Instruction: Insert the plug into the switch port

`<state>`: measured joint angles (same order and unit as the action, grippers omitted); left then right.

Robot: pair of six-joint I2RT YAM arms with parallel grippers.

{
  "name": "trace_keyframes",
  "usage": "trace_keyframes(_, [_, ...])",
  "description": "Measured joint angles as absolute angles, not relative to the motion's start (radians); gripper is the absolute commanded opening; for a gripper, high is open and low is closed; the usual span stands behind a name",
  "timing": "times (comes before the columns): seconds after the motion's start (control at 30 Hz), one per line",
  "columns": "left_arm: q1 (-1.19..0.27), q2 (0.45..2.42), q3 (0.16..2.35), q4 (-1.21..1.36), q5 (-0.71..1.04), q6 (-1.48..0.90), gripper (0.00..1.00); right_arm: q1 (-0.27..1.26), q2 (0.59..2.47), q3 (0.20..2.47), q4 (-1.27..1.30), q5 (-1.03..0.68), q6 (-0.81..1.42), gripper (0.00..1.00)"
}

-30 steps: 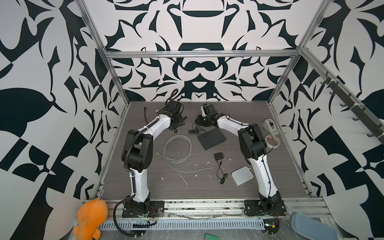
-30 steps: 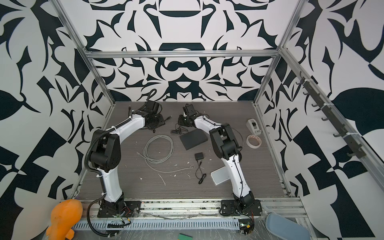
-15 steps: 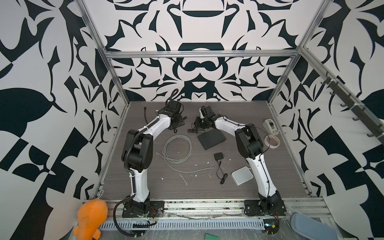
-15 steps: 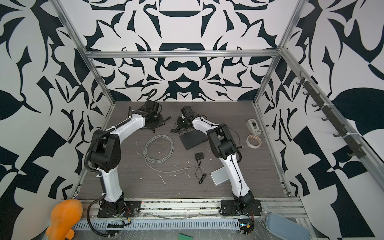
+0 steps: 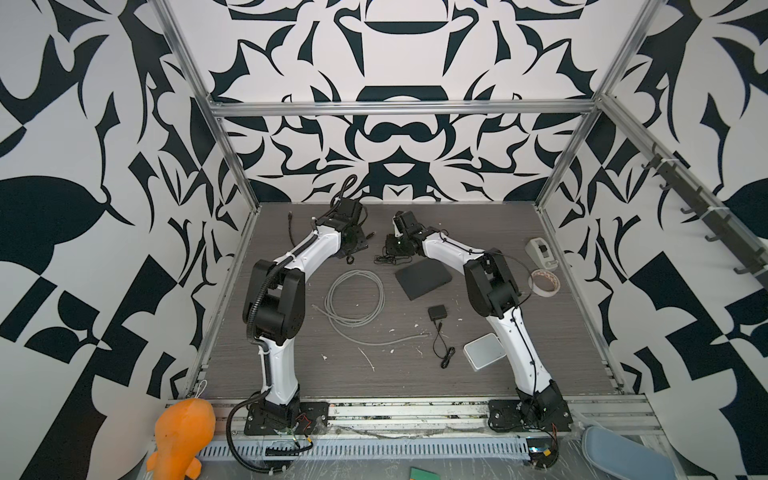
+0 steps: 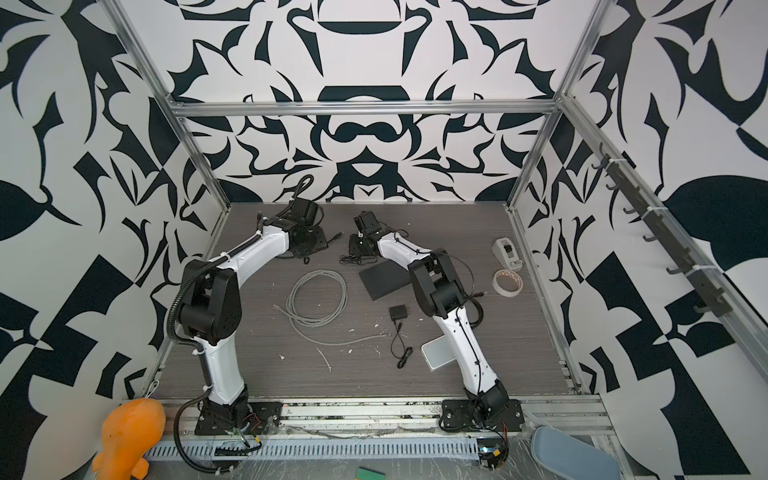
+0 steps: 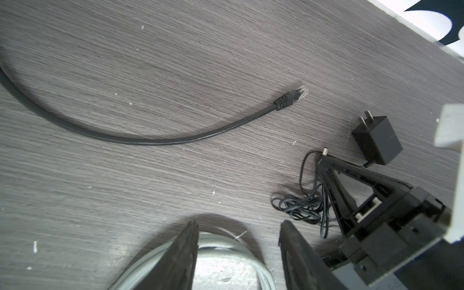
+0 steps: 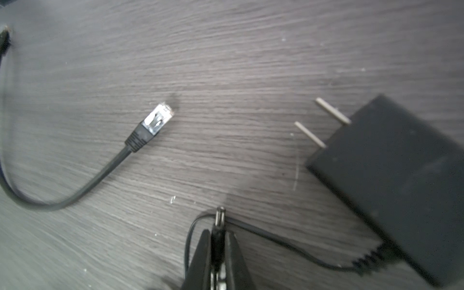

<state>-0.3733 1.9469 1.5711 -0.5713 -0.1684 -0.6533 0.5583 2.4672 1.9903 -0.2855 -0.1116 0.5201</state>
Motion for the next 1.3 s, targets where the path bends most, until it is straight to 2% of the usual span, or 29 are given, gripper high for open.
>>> trace_keyframes(0.13, [-0.373,1.947,1.626,-0.624,-0.134,-0.654,0.56,0.556,2.439,1.945,-0.269,-0.168,0.44,0.06])
trace_keyframes(0.3, [-0.36,1.942,1.744,-0.643,0.022,-0.663,0.56,0.539,2.294,1.761,-0.161,-0.332,0.246,0.06])
trace_keyframes(0.5, [-0.307,1.93,1.731,-0.618,0.239,-0.729,0.48,0.498,2.118,1.567,0.049,-0.566,0.077,0.05])
trace_keyframes(0.63, [-0.283,1.93,1.716,-0.591,0.357,-0.771,0.45,0.463,2.091,1.457,0.199,-0.671,0.057,0.05])
trace_keyframes(0.87, [-0.303,1.964,1.715,-0.524,0.51,-0.831,0.42,0.443,2.099,1.369,0.287,-0.743,0.033,0.05])
trace_keyframes(1.1, [-0.333,2.031,1.706,-0.52,0.521,-0.842,0.42,0.448,2.099,1.369,0.35,-0.767,0.031,0.05])
trace_keyframes(1.3, [-0.345,2.052,1.694,-0.522,0.52,-0.849,0.36,0.449,2.099,1.369,0.379,-0.778,0.042,0.05])
